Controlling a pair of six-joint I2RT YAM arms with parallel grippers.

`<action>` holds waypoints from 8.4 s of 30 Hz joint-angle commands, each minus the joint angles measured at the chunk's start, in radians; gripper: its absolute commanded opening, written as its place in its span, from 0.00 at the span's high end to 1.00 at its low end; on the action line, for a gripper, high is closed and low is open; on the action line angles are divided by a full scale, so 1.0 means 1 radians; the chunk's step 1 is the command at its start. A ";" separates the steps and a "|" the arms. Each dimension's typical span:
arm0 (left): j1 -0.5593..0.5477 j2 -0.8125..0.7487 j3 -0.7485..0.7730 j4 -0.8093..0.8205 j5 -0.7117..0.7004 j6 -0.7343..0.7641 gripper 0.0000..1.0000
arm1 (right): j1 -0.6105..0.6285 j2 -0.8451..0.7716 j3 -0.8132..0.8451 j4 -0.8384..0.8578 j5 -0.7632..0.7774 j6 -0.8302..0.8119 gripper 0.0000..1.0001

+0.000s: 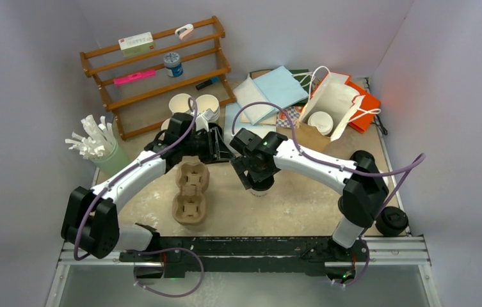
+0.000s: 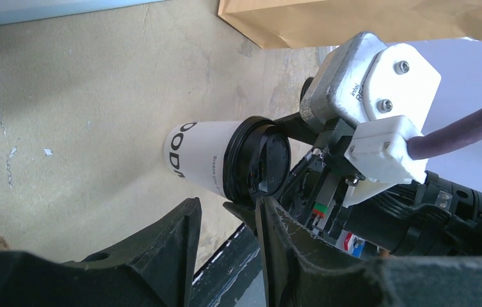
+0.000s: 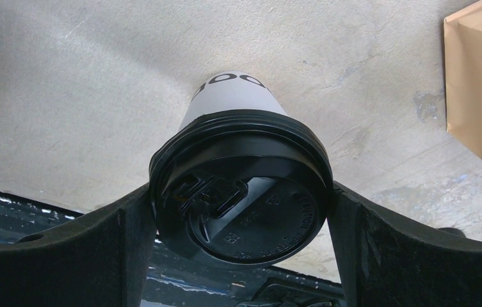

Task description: Pack the takeout coffee

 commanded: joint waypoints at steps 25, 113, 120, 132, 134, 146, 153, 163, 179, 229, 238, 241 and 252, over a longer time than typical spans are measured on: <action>0.000 0.041 0.160 0.144 -0.127 0.053 0.60 | 0.004 -0.230 0.367 -0.240 0.192 0.113 0.21; -0.560 -0.142 0.256 0.068 -0.508 0.392 1.00 | -0.195 -0.695 0.202 -0.157 -0.175 0.032 0.37; -0.552 -0.125 0.236 0.114 -0.471 0.381 1.00 | -0.195 -0.698 0.115 -0.128 -0.229 -0.030 0.39; -0.469 -0.068 0.350 0.033 -0.328 0.408 1.00 | -0.175 -0.618 0.080 -0.142 -0.314 -0.079 0.40; -0.459 -0.073 0.340 0.046 -0.307 0.432 1.00 | -0.142 -0.612 0.062 -0.117 -0.311 -0.063 0.41; -0.445 -0.101 0.291 0.145 -0.242 0.445 1.00 | 0.147 -0.618 -0.104 0.036 0.087 0.043 0.44; -0.446 -0.096 0.313 0.109 -0.254 0.444 1.00 | 0.155 -0.677 -0.278 0.173 0.181 0.022 0.46; -0.447 -0.095 0.308 0.090 -0.274 0.462 1.00 | 0.158 -0.625 -0.352 0.282 0.251 0.001 0.46; -0.460 -0.132 0.352 -0.028 -0.368 0.559 1.00 | 0.168 -0.607 -0.342 0.133 0.380 0.105 0.46; -0.387 -0.409 0.074 0.145 -0.274 0.520 1.00 | 0.338 -0.582 -0.504 0.477 0.433 0.189 0.52; -0.387 -0.437 0.004 0.184 -0.190 0.480 1.00 | 0.339 -0.581 -0.506 0.464 0.446 0.224 0.53; -0.388 -0.430 0.001 0.182 -0.181 0.466 1.00 | 0.338 -0.570 -0.497 0.471 0.444 0.218 0.53; -0.386 -0.401 0.033 0.107 -0.195 0.511 1.00 | 0.338 -0.604 -0.416 0.384 0.466 0.192 0.53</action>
